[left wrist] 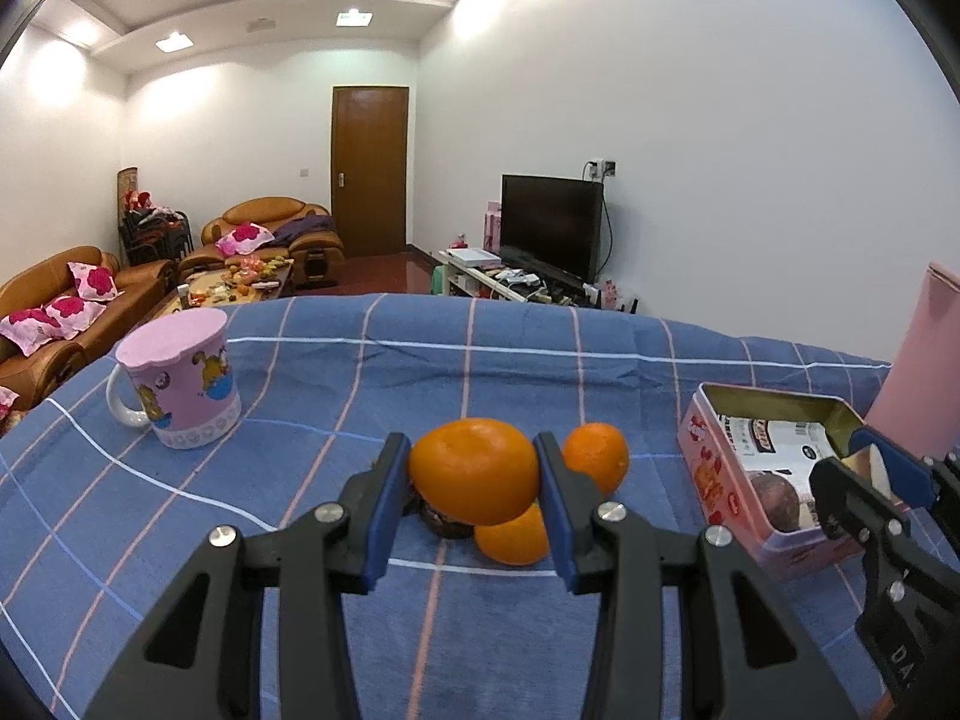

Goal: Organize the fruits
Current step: 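Carry the orange and flat tin into the pink box and release both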

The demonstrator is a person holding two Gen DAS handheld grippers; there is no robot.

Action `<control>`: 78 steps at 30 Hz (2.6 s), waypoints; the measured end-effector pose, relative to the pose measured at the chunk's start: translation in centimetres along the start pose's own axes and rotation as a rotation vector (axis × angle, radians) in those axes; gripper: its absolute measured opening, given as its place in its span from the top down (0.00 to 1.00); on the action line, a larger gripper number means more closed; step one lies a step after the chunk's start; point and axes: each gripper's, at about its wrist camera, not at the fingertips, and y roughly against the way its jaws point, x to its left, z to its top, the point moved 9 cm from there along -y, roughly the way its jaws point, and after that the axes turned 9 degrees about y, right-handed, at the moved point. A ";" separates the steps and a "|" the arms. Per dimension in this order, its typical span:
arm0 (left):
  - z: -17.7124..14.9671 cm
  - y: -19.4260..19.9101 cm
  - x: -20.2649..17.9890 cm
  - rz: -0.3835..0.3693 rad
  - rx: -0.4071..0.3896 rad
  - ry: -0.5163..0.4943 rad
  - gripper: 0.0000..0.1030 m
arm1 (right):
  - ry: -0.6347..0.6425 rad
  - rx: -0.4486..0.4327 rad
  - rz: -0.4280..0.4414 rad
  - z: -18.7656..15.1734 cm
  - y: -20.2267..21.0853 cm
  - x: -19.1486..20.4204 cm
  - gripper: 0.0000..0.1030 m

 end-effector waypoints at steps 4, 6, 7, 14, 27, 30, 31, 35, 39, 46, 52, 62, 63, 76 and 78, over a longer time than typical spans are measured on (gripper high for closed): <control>-0.2 0.4 -0.7 -0.003 -0.010 0.004 0.57 | -0.023 0.001 -0.014 -0.3 0.2 -1.4 0.64; -0.3 0.5 -1.4 -0.010 -0.016 -0.005 0.57 | -0.029 -0.001 -0.020 -0.3 0.2 -2.0 0.64; -0.4 0.6 -2.0 -0.016 -0.017 -0.015 0.57 | -0.032 -0.002 -0.028 -0.3 0.2 -2.4 0.64; -0.9 0.9 -5.2 -0.051 -0.026 -0.056 0.57 | -0.051 -0.004 -0.058 -0.6 0.6 -4.3 0.64; -1.5 1.2 -10.6 -0.119 -0.024 -0.096 0.57 | -0.064 -0.013 -0.122 -1.2 1.3 -7.9 0.64; -1.6 1.2 -11.8 -0.133 -0.024 -0.105 0.57 | -0.077 -0.011 -0.140 -1.5 1.4 -9.1 0.64; -1.8 1.2 -12.1 -0.137 -0.022 -0.106 0.57 | -0.081 -0.010 -0.146 -1.6 1.5 -9.5 0.64; -2.1 1.0 -13.7 -0.152 -0.014 -0.120 0.57 | -0.099 -0.005 -0.166 -1.9 1.6 -11.0 0.64; -2.3 0.9 -15.2 -0.160 -0.010 -0.135 0.57 | -0.116 0.000 -0.184 -2.2 1.6 -12.5 0.64; -2.8 0.5 -17.9 -0.182 -0.001 -0.160 0.57 | -0.153 0.015 -0.217 -2.8 1.5 -15.1 0.64; -3.1 0.1 -19.8 -0.199 0.009 -0.176 0.57 | -0.193 0.025 -0.233 -3.3 1.5 -17.1 0.64; -3.2 -1.3 -22.4 -0.217 0.043 -0.171 0.57 | -0.228 0.047 -0.254 -3.7 0.7 -18.5 0.64; -3.3 -1.5 -22.5 -0.218 0.046 -0.170 0.57 | -0.230 0.051 -0.257 -3.8 0.5 -18.6 0.64; -3.6 -3.8 -22.4 -0.198 0.139 -0.161 0.57 | -0.211 0.147 -0.232 -4.6 -3.4 -18.1 0.63; -3.7 -4.1 -22.3 -0.194 0.155 -0.161 0.57 | -0.210 0.163 -0.222 -4.8 -3.9 -18.1 0.63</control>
